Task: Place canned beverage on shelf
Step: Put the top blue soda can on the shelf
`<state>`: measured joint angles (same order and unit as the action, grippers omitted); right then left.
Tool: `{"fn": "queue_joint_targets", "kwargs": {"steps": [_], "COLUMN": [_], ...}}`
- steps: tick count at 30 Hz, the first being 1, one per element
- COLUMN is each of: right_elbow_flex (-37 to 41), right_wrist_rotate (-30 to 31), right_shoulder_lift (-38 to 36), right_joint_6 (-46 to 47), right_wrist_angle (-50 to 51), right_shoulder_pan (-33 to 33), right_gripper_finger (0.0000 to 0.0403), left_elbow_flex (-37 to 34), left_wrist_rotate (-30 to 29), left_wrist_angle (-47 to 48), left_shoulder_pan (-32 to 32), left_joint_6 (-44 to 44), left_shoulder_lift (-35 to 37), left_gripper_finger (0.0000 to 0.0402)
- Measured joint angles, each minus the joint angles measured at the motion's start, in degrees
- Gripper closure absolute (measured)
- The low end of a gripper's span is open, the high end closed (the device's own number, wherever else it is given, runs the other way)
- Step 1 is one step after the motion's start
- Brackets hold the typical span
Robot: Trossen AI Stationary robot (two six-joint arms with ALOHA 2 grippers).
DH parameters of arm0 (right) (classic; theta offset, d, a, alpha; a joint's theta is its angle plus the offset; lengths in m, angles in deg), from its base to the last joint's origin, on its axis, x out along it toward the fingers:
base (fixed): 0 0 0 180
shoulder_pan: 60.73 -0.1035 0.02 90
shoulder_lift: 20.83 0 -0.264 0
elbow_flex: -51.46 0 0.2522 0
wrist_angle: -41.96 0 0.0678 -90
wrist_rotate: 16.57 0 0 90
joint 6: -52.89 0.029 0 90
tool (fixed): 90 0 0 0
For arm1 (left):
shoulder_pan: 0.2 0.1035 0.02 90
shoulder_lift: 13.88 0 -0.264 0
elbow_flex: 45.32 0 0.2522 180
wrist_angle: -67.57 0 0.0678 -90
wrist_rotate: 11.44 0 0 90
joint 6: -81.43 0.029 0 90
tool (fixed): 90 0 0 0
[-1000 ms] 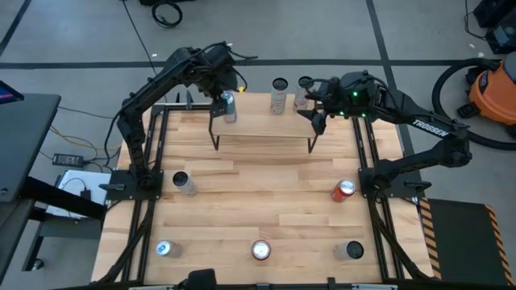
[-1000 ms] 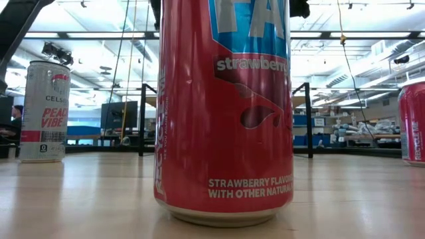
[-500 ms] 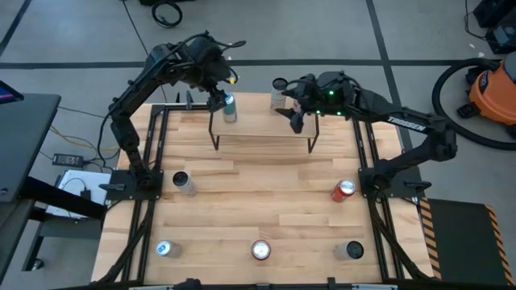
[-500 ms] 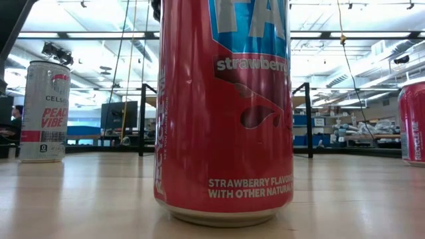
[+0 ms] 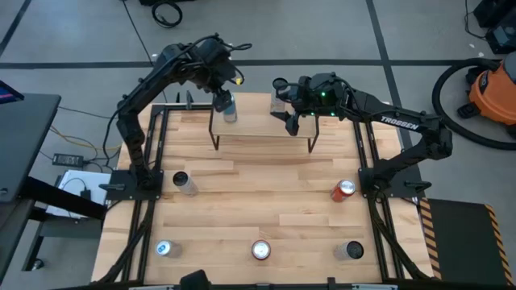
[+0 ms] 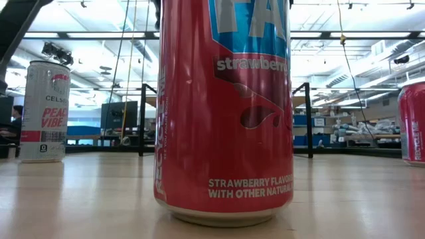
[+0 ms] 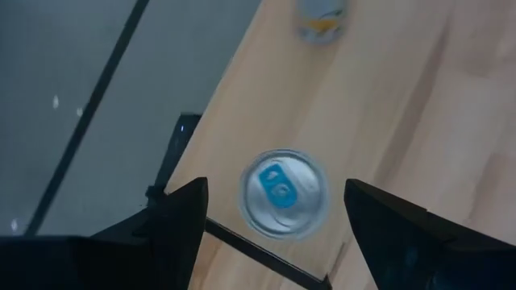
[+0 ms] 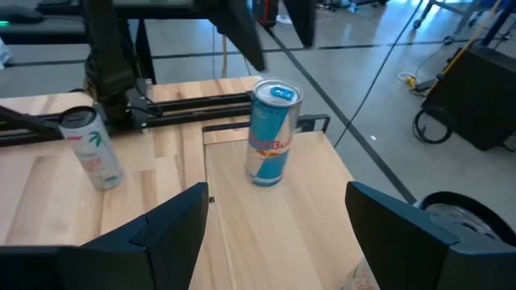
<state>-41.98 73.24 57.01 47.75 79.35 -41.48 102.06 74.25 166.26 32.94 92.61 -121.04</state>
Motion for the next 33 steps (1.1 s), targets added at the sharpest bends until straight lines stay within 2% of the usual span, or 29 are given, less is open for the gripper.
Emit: {"fn": "queue_joint_targets", "kwargs": {"steps": [10, 33], "right_elbow_flex": [0.00, 0.00], "right_wrist_rotate": [-0.66, -1.02], "right_shoulder_lift": [-0.17, -0.22], "right_joint_6": [-0.97, -0.44], "right_wrist_angle": [0.58, 0.47], "right_shoulder_pan": [0.00, 0.00], "right_gripper_finger": [0.0101, 0.0101], "left_elbow_flex": [-0.02, -0.02], "left_wrist_rotate": [-0.12, 0.04], "left_wrist_angle": [1.07, 1.07], "left_shoulder_pan": [1.58, 0.73], "left_joint_6": [-4.56, -4.53], "left_shoulder_lift": [-2.86, -3.14], "left_gripper_finger": [0.0108, 0.0108]}}
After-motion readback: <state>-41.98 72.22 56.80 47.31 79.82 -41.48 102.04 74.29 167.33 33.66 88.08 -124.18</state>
